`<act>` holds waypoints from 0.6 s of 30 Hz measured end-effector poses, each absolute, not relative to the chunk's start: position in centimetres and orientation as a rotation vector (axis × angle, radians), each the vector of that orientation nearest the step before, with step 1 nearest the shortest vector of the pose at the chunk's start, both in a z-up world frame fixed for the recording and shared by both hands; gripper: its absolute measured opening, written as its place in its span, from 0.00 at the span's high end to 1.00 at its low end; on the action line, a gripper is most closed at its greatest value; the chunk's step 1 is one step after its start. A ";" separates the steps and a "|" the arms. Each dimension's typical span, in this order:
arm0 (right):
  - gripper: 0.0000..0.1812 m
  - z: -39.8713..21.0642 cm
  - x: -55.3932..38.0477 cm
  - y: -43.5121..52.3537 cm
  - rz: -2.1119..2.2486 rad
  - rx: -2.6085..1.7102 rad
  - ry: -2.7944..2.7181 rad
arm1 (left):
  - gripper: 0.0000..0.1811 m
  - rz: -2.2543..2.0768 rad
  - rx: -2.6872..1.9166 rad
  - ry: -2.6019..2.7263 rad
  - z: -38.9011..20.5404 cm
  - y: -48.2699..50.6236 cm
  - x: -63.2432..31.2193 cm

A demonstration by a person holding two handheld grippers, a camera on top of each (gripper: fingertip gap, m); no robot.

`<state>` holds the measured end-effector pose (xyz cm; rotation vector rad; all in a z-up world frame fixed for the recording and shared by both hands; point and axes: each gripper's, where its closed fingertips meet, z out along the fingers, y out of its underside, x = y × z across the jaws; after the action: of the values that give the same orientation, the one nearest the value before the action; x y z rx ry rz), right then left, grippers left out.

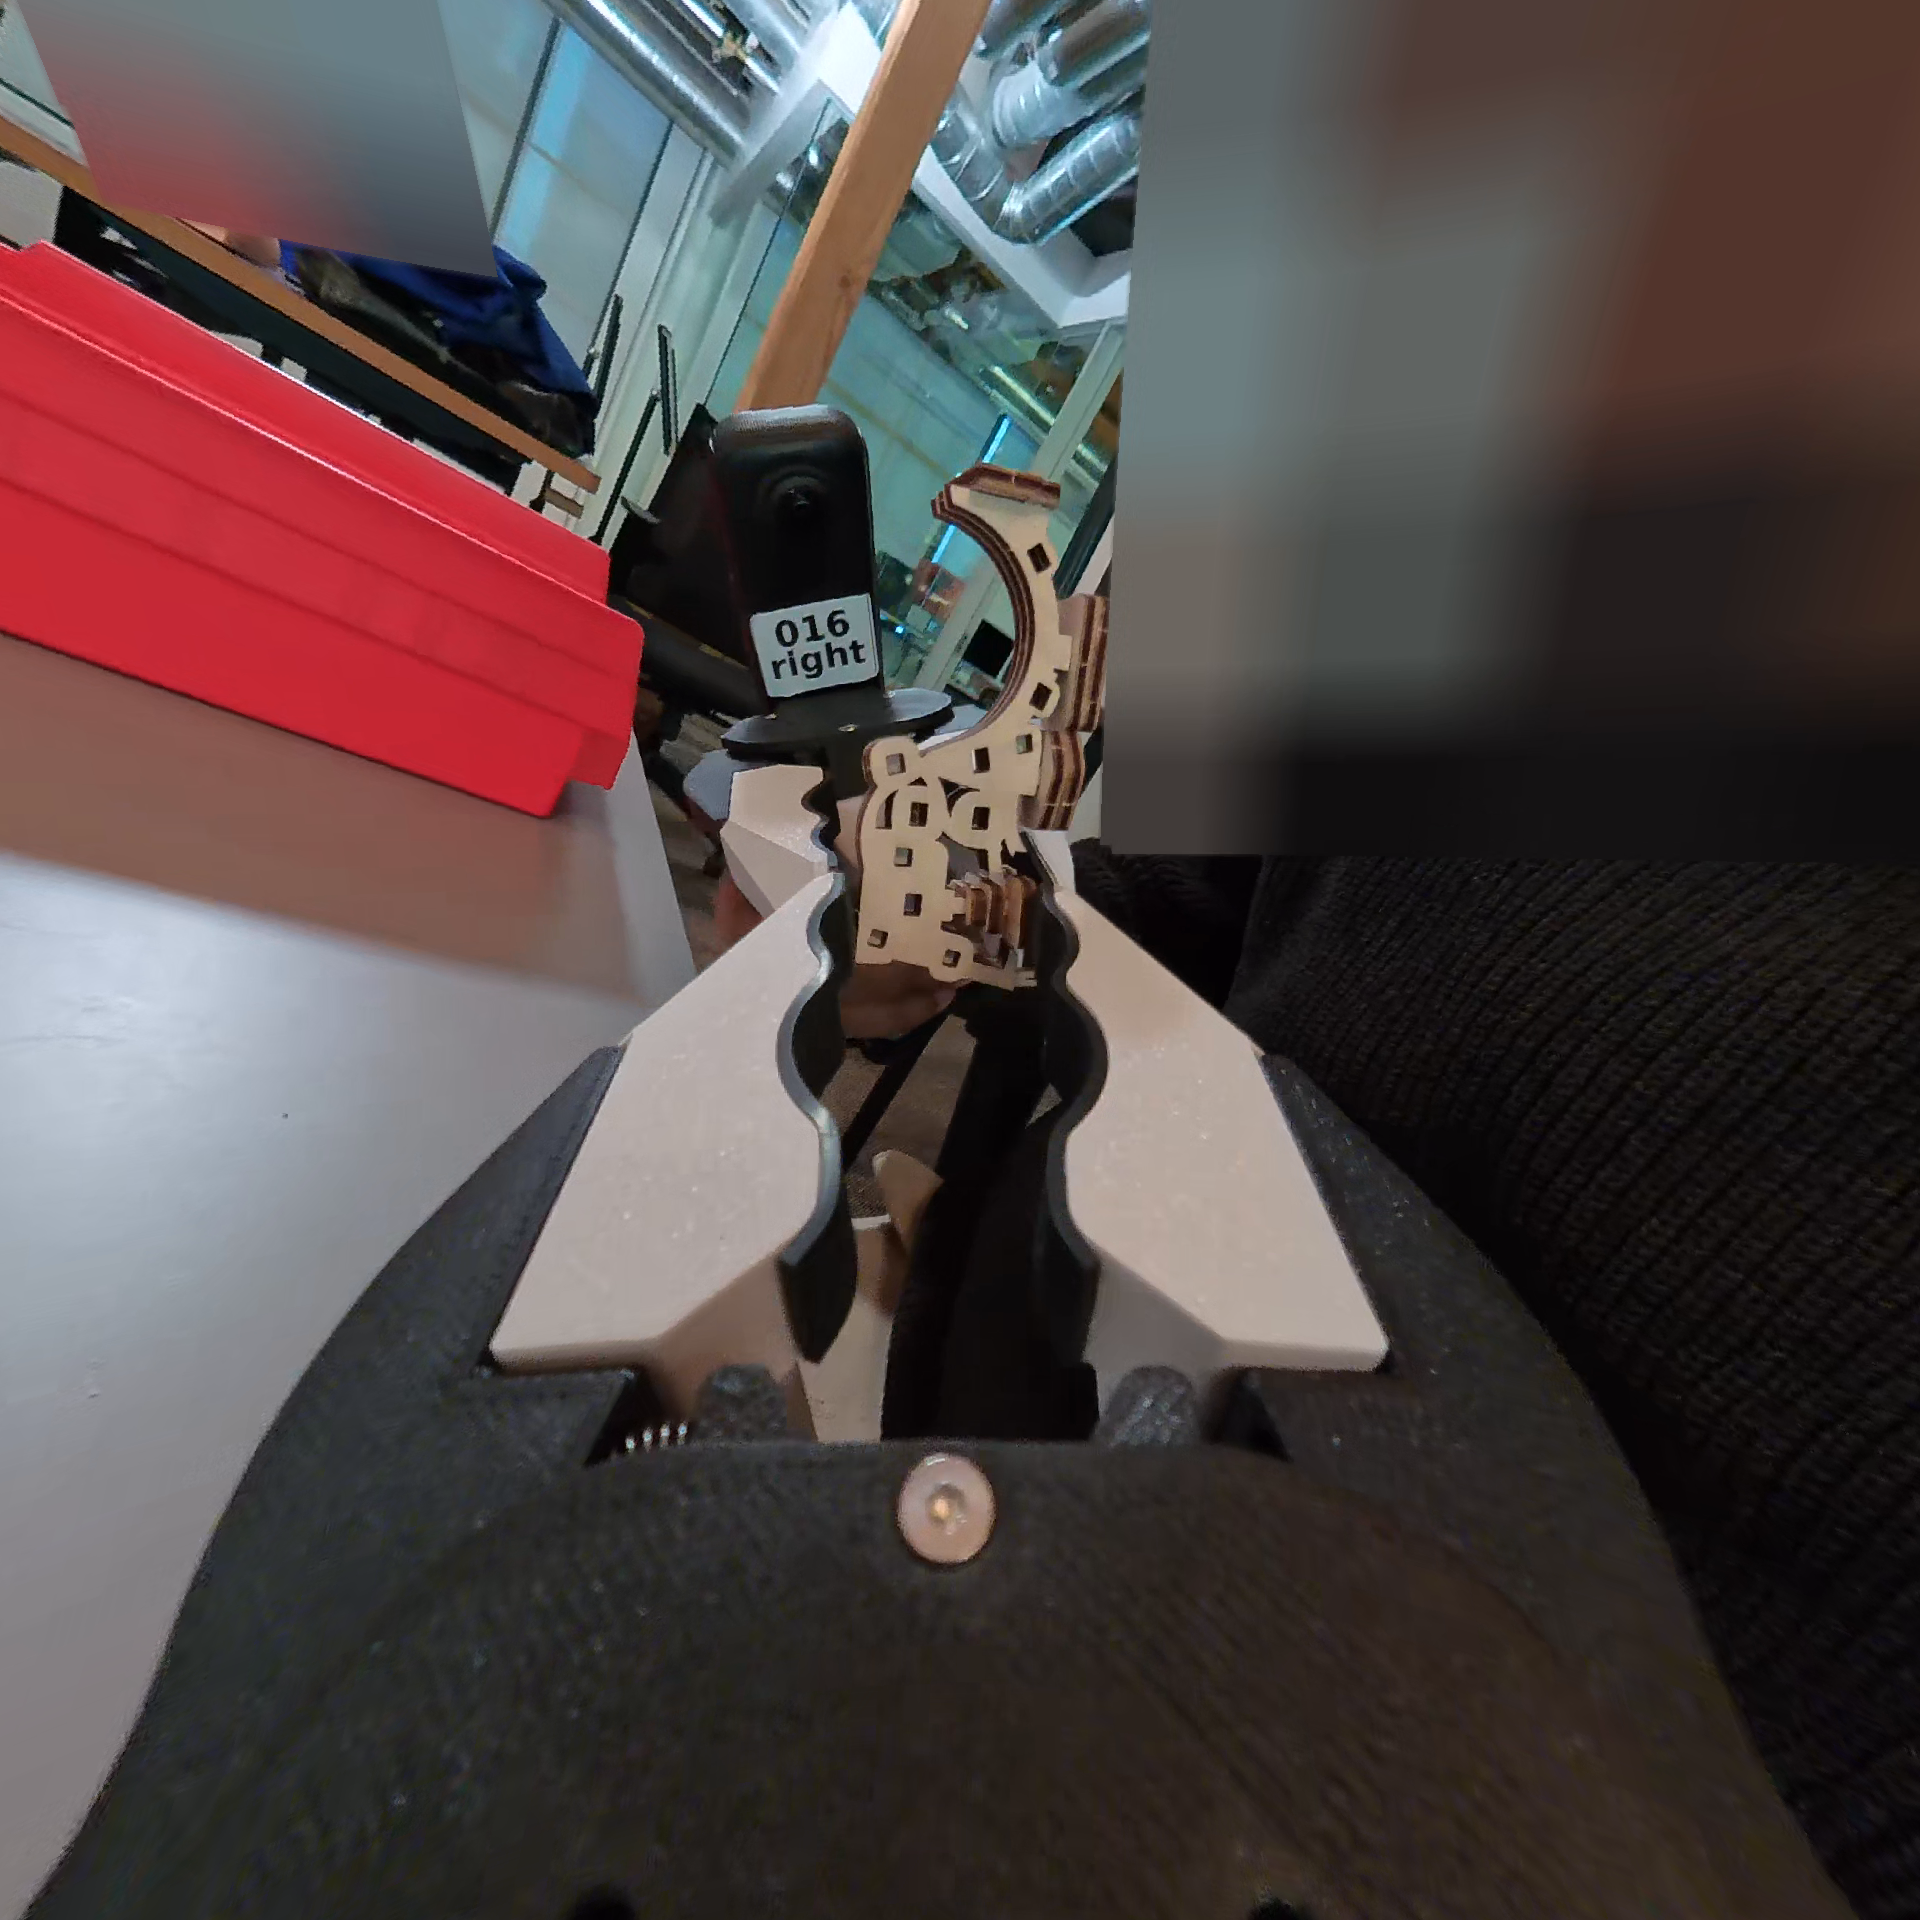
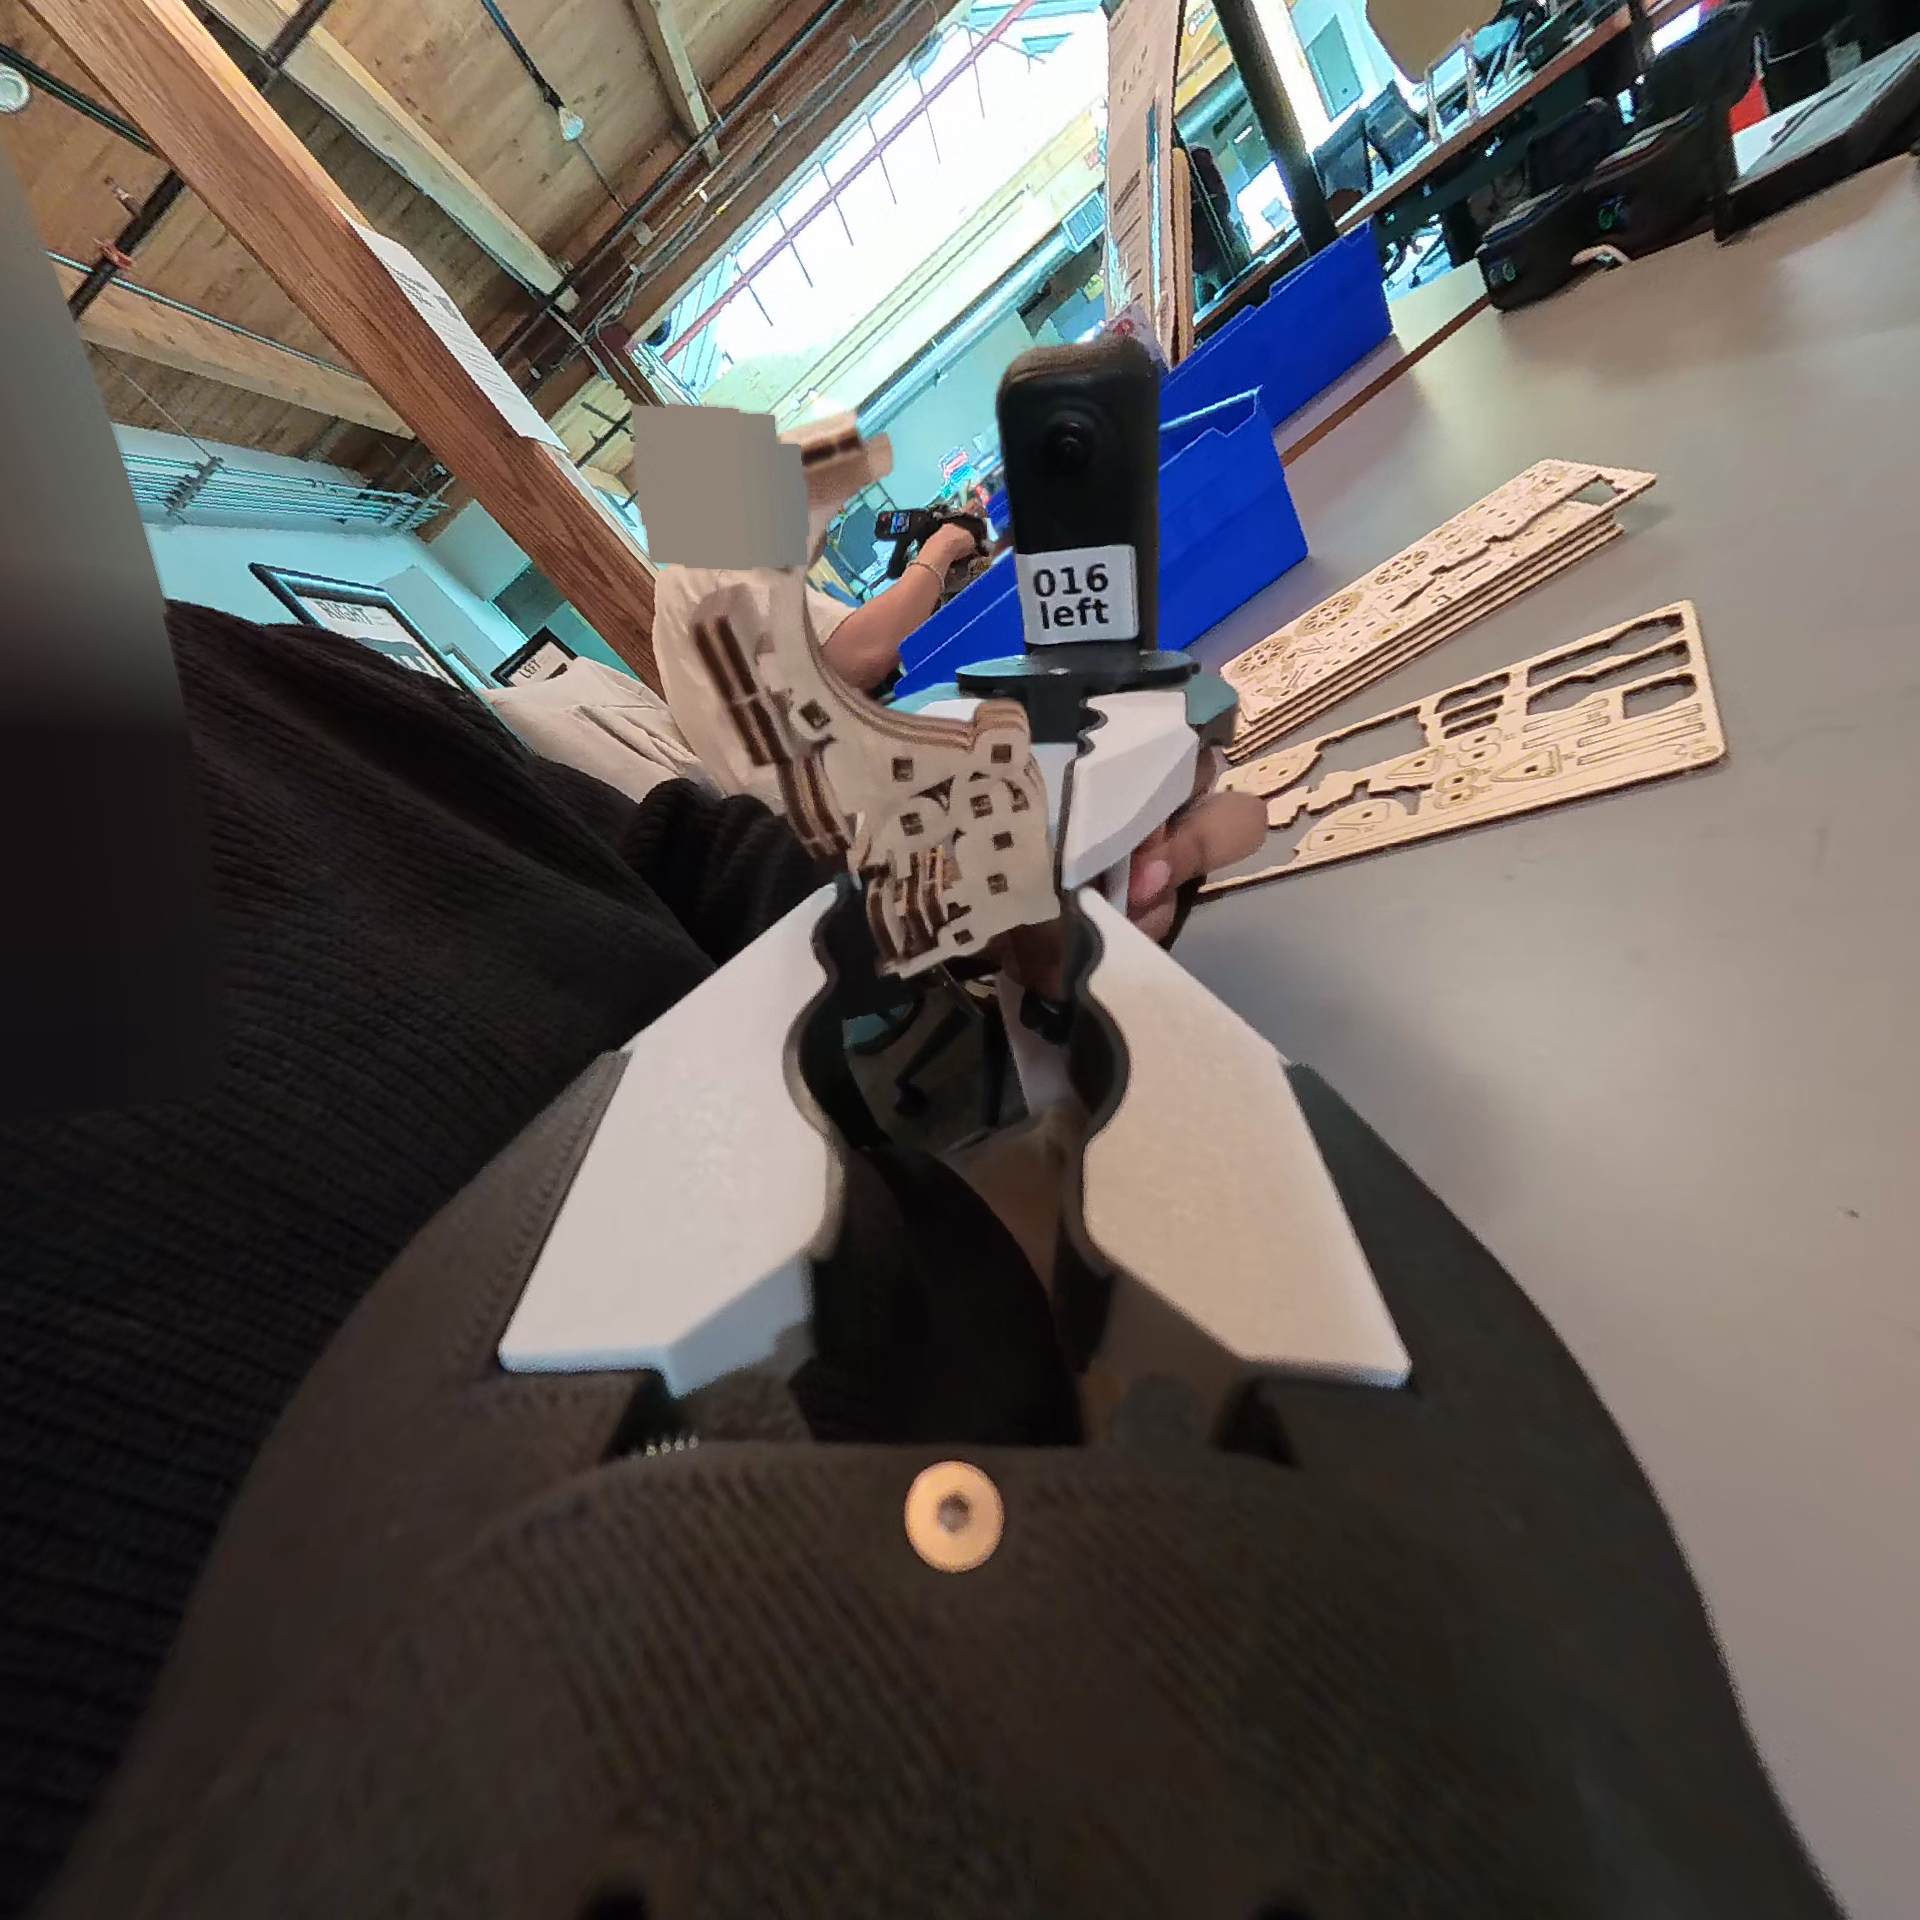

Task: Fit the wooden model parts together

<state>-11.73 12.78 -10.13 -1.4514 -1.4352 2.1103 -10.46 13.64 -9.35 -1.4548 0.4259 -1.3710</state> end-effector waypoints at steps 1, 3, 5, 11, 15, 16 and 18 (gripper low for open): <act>0.79 -10.0 -11.7 12.8 2.109 -1.441 -1.435 | 0.82 -1.388 -1.447 0.414 -9.2 13.6 -10.5; 0.80 -9.9 -11.7 12.8 2.089 -1.422 -1.441 | 0.82 -1.419 -1.429 0.396 -9.0 13.6 -10.5; 0.80 -9.9 -11.7 12.8 2.067 -1.410 -1.451 | 0.82 -1.438 -1.424 0.385 -8.9 13.7 -10.5; 0.80 -10.0 -11.7 13.0 2.053 -1.412 -1.451 | 0.82 -1.468 -1.435 0.363 -9.1 13.8 -10.7; 0.80 -10.0 -11.6 13.3 2.048 -1.416 -1.444 | 0.83 -1.478 -1.436 0.339 -9.1 13.9 -11.1; 0.80 -10.1 -11.6 13.4 2.046 -1.419 -1.444 | 0.83 -1.470 -1.442 0.343 -9.1 13.9 -11.1; 0.81 -10.3 -11.6 13.4 2.041 -1.428 -1.450 | 0.82 -1.450 -1.461 0.362 -9.4 13.9 -11.0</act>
<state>-11.65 13.35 -10.26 -1.4283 -1.4497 2.0409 -10.95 13.86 -9.38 -1.4614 0.3623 -1.4501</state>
